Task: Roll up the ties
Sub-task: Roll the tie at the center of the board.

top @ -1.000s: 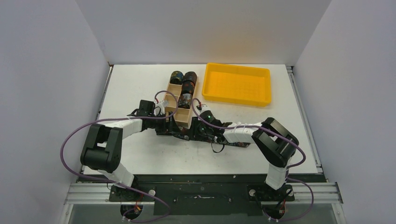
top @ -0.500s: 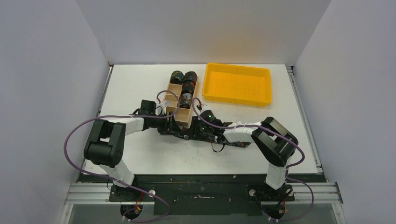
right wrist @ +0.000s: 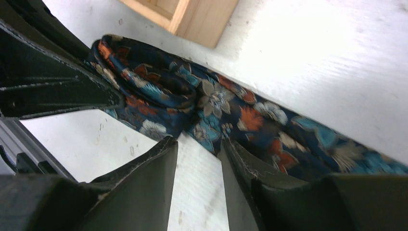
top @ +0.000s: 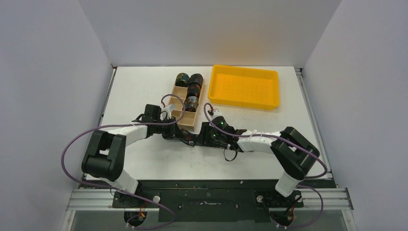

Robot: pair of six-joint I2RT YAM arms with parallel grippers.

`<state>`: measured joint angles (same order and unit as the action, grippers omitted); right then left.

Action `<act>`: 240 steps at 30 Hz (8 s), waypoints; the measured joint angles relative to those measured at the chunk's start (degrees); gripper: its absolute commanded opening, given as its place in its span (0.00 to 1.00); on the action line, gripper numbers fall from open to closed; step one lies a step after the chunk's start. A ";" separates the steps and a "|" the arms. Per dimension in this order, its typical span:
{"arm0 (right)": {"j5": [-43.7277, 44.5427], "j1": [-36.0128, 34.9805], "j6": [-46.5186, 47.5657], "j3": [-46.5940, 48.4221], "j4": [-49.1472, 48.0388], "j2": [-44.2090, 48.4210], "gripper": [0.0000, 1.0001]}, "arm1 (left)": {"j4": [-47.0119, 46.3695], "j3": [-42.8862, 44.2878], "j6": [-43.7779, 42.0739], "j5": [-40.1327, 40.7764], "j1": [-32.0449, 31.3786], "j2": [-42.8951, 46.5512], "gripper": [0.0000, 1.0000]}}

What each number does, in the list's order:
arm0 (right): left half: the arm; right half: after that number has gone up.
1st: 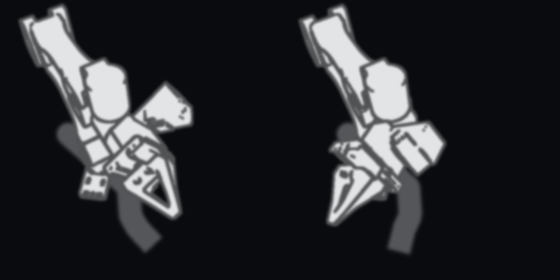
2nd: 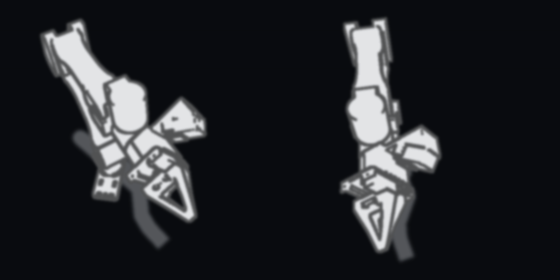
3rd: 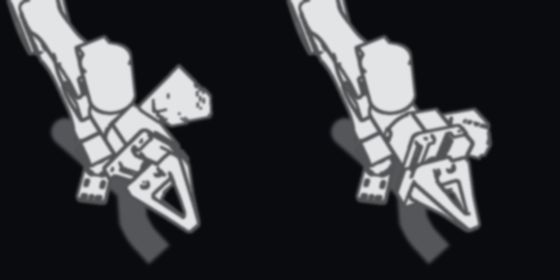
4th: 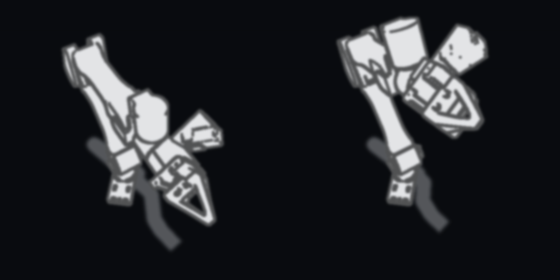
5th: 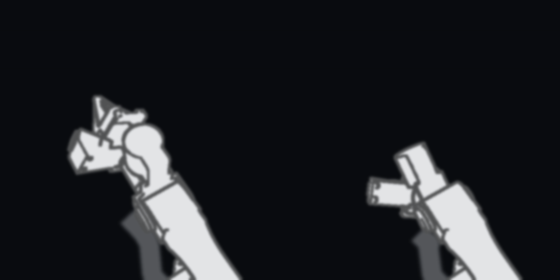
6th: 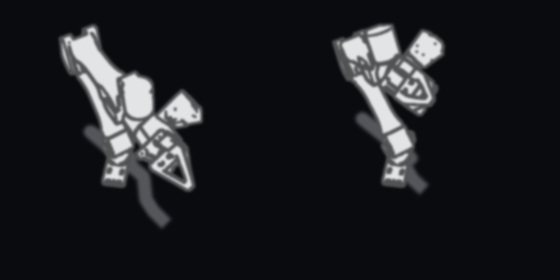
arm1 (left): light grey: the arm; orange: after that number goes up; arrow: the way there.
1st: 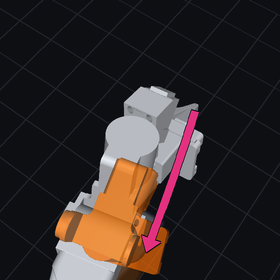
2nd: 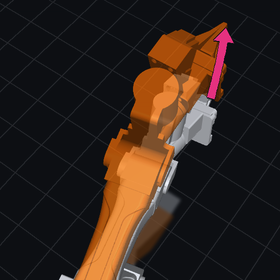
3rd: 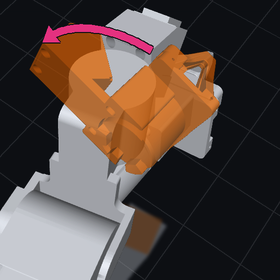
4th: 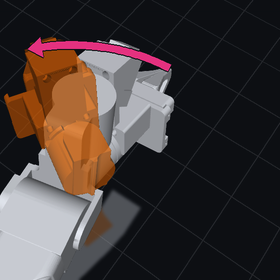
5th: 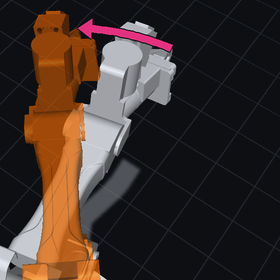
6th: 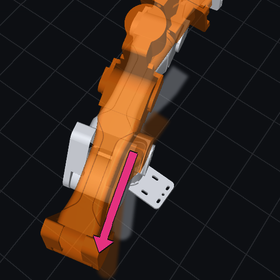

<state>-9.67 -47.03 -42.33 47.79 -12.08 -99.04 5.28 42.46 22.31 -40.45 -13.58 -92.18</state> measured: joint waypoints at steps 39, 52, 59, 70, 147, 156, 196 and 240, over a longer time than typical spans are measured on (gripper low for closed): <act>26.43 -0.98 2.91 -17.75 3.37 15.28 0.34 | 32.48 4.39 8.66 46.86 -14.82 18.82 0.00; 27.47 -5.92 -4.04 -25.77 10.58 30.49 0.35 | 33.48 7.19 6.64 49.05 -22.10 14.67 0.00; 30.45 -4.61 -1.22 -18.64 15.43 31.23 0.32 | 33.48 7.19 6.51 49.94 -22.34 14.64 0.00; 30.88 -2.82 -2.14 -21.88 13.42 23.63 0.17 | 33.59 7.19 5.84 54.75 -22.34 14.64 0.00; 27.69 -6.58 -11.65 -26.05 32.70 46.58 0.73 | 39.39 26.77 15.56 78.31 -41.90 -8.46 0.60; 27.85 -6.54 -11.23 -26.05 33.46 47.84 0.73 | 36.94 27.36 14.45 73.02 -42.53 -8.17 0.62; 21.44 -6.73 -1.90 -15.06 23.87 38.86 0.73 | 21.51 11.30 10.91 51.23 -21.73 23.32 0.96; 12.90 0.61 1.99 -2.10 6.78 5.46 0.67 | 4.17 2.93 4.33 10.14 -5.51 7.78 0.99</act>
<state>3.22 -46.41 -40.34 45.69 -5.30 -93.58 9.45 45.39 26.63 -30.30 -19.09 -84.40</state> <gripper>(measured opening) 0.683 0.987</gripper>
